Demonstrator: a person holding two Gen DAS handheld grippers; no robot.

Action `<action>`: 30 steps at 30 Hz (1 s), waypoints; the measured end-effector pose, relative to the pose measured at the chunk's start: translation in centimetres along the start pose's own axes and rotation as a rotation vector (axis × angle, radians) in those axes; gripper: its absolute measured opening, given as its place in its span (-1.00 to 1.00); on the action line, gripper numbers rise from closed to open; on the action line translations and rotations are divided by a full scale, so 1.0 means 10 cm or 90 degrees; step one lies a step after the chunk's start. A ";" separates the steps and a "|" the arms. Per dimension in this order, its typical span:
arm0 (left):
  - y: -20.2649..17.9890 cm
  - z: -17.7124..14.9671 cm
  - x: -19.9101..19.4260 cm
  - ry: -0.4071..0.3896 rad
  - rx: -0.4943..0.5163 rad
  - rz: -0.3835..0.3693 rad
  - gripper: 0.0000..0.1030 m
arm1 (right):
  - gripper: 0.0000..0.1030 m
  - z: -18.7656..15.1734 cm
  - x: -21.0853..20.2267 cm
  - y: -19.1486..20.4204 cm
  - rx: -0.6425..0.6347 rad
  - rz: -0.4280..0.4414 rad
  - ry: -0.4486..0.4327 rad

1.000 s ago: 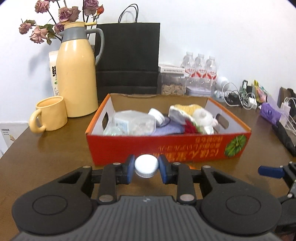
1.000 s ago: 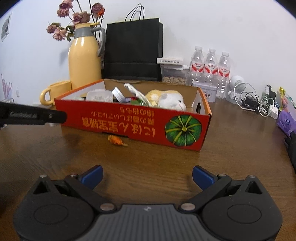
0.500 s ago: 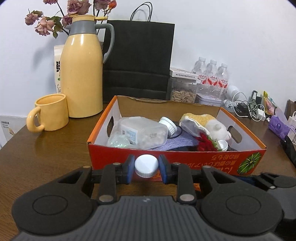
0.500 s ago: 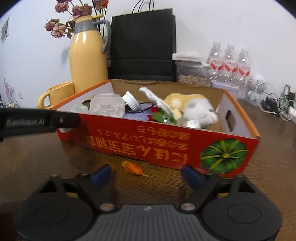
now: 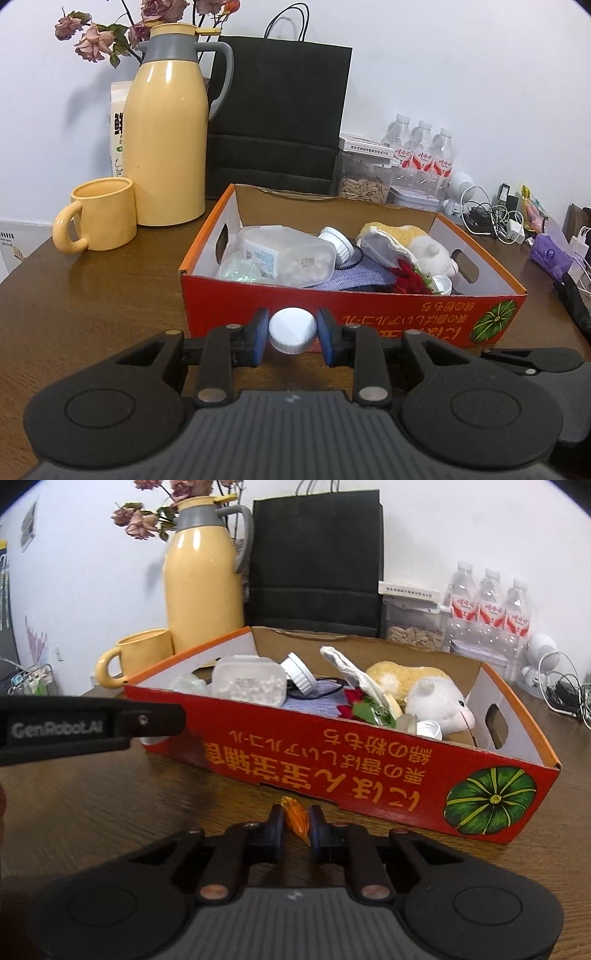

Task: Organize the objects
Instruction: 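Carry the white cap and orange piece into the box and open both grippers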

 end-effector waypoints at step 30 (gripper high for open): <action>-0.28 0.78 -0.16 -0.113 0.003 -0.010 -0.44 | -0.76 0.85 -0.69 -0.37 -0.004 -0.038 -0.208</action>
Point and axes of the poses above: each gripper's, at about its wrist camera, not at the fingertips, and x roughly the way its jaws point, y to its left, z to its top, the point moved 10 cm from there along x, roughly the way its jaws point, and after that the axes turned 4 degrees about -y, right-handed, at the moved point
